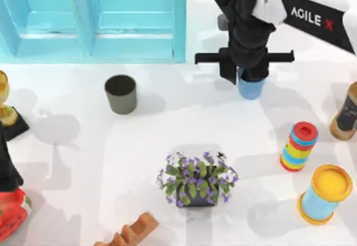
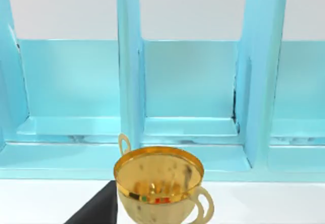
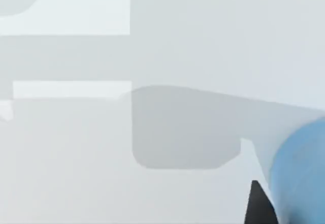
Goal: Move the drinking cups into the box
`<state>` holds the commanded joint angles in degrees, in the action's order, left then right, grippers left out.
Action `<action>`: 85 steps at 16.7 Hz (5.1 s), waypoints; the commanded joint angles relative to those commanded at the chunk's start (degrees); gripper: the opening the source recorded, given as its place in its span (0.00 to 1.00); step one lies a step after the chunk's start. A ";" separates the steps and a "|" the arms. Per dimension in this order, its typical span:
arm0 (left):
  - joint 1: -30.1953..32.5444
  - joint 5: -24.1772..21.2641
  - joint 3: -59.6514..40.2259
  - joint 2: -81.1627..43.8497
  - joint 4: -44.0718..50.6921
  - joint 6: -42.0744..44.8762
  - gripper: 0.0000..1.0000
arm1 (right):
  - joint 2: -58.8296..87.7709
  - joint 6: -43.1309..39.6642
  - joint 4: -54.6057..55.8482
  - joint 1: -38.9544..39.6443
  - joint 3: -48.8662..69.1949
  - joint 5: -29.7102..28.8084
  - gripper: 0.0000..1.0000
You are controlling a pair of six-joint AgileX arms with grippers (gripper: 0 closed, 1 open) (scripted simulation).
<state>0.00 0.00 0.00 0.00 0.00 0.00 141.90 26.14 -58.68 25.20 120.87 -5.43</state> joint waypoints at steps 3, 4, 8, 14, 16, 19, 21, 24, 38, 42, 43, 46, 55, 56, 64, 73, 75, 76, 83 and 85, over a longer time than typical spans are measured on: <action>0.00 0.00 0.00 0.00 0.00 0.00 1.00 | 0.00 0.00 0.00 0.00 0.00 0.00 0.00; 0.00 0.00 0.00 0.00 0.00 0.00 1.00 | 0.00 0.00 0.00 0.00 0.00 0.00 0.00; 0.00 0.00 0.00 0.00 0.00 0.00 1.00 | 0.00 0.00 0.00 0.00 0.00 0.00 0.00; 0.00 0.00 0.00 0.00 0.00 0.00 1.00 | -4.69 -4.68 -5.21 -4.00 0.58 0.97 0.00; 0.00 0.00 0.00 0.00 0.00 0.00 1.00 | -8.06 -7.69 -8.79 -7.32 1.30 1.57 0.00; 0.00 0.00 0.00 0.00 0.00 0.00 1.00 | -11.57 -10.99 -12.78 -10.83 2.03 2.14 0.00; 0.00 0.00 0.00 0.00 0.00 0.00 1.00 | -11.83 -11.24 -13.08 -11.09 2.07 2.18 0.00; 0.00 0.00 0.00 0.00 0.00 0.00 1.00 | -11.75 -11.26 -13.04 -10.98 1.90 2.05 0.00; 0.00 0.00 0.00 0.00 0.00 0.00 1.00 | -53.93 -49.60 -20.74 -50.87 -43.38 3.62 0.00; 0.00 0.00 0.00 0.00 0.00 0.00 1.00 | -60.93 -51.77 -19.08 -51.45 -50.04 3.33 0.00; 0.00 0.00 0.00 0.00 0.00 0.00 1.00 | -61.25 -51.95 -18.97 -51.17 -50.31 3.33 0.00; 0.00 0.00 0.00 0.00 0.00 0.00 1.00 | -61.25 -51.95 -18.97 -51.17 -50.31 3.33 0.00; 0.00 0.00 0.00 0.00 0.00 0.00 1.00 | -59.41 -53.60 -6.32 -52.93 -60.92 3.43 0.00; 0.00 0.00 0.00 0.00 0.00 0.00 1.00 | -59.23 -53.83 -4.95 -53.13 -62.20 3.42 0.00; 0.00 0.00 0.00 0.00 0.00 0.00 1.00 | -59.12 -54.00 -4.00 -53.26 -63.08 3.41 0.23; 0.00 0.00 0.00 0.00 0.00 0.00 1.00 | -59.12 -54.00 -4.00 -53.26 -63.08 3.41 0.90; 0.00 0.00 0.00 0.00 0.00 0.00 1.00 | -59.12 -54.00 -4.00 -53.26 -63.08 3.41 1.00; 0.00 0.00 0.00 0.00 0.00 0.00 1.00 | -59.12 -54.00 -4.00 -53.26 -63.08 3.41 1.00; 0.00 0.00 0.00 0.00 0.00 0.00 1.00 | -59.15 -54.00 -4.01 -53.21 -63.06 3.41 1.00; 0.00 0.00 0.00 0.00 0.00 0.00 1.00 | -59.01 -54.15 -4.93 -53.17 -62.13 3.41 1.00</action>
<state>0.00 0.00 0.00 0.00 0.00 0.00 82.89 -28.01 -63.61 -27.97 58.74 -2.02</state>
